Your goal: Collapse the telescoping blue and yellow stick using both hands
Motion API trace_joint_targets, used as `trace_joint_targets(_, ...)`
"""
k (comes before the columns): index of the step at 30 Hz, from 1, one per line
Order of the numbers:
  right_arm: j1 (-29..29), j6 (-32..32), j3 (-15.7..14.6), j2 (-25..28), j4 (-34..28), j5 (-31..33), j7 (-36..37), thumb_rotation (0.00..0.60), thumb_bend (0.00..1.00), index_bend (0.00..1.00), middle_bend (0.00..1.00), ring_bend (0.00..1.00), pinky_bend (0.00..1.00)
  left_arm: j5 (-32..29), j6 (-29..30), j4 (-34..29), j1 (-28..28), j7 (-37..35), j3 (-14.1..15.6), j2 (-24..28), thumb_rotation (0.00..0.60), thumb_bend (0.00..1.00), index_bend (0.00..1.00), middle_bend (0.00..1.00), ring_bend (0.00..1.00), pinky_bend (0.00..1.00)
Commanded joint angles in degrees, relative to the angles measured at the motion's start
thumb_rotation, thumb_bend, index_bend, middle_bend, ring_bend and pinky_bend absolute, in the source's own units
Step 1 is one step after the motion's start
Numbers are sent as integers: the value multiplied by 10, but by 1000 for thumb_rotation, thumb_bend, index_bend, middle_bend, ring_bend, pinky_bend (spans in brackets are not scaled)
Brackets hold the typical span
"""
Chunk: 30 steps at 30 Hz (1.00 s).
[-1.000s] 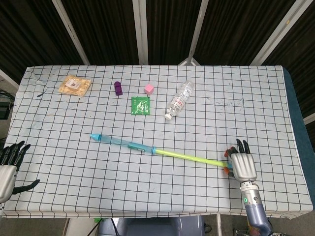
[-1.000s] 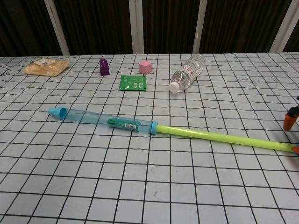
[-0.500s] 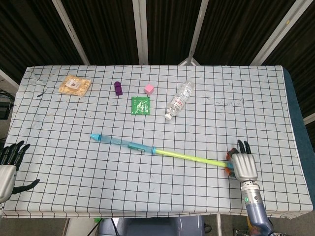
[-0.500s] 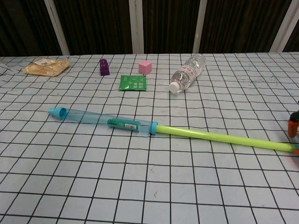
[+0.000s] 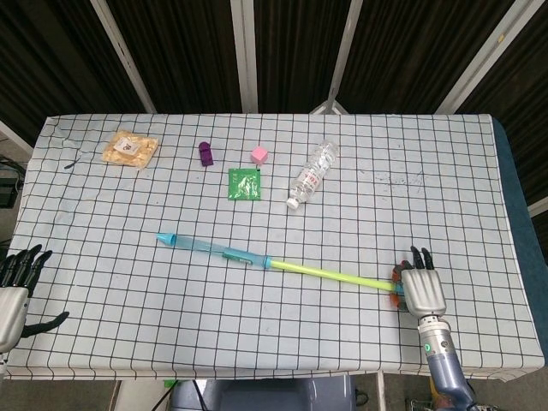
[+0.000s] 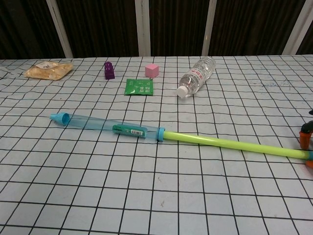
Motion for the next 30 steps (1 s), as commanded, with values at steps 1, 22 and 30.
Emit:
trace_joint_targets(1, 1, -1, -1, 1, -3, 2, -1, 600, 374, 535, 395, 51, 0, 0, 0, 0, 0, 0, 0, 0, 600, 114, 0, 0, 0, 0)
trace_joint_targets(22, 8, 2, -4, 21, -18, -23, 27, 600, 455, 752, 572, 216, 0, 13, -3, 3, -9, 6, -3, -5, 600, 114, 0, 0, 0, 0)
trace_joint_targets(30, 14, -8, -7, 34, -20, -32, 40, 600, 458, 763, 582, 226, 0, 23, -38, -28, -42, 36, -12, -1, 600, 151, 64, 2, 0, 0)
